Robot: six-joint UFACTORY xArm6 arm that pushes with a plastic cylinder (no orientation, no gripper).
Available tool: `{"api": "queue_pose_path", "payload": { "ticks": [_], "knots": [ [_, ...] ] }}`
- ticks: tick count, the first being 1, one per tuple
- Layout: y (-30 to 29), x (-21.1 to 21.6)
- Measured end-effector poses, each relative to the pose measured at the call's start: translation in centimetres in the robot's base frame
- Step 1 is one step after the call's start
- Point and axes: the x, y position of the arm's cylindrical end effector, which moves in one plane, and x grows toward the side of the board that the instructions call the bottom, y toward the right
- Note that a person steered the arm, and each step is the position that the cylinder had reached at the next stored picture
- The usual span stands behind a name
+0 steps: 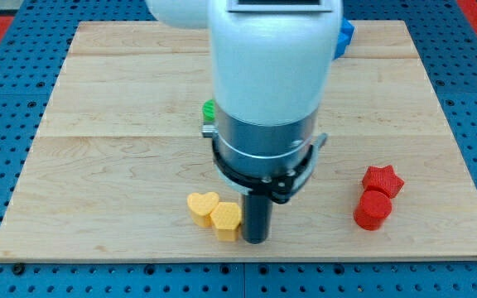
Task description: Place the yellow blocks at the left center of the board
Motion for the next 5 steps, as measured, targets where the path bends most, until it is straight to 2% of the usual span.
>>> {"api": "queue_pose_path", "payload": {
  "ticks": [2,3,5],
  "knots": [
    [-7.9,-5.0],
    [-10.8,-6.0],
    [-12.4,-3.3]
  ]
}}
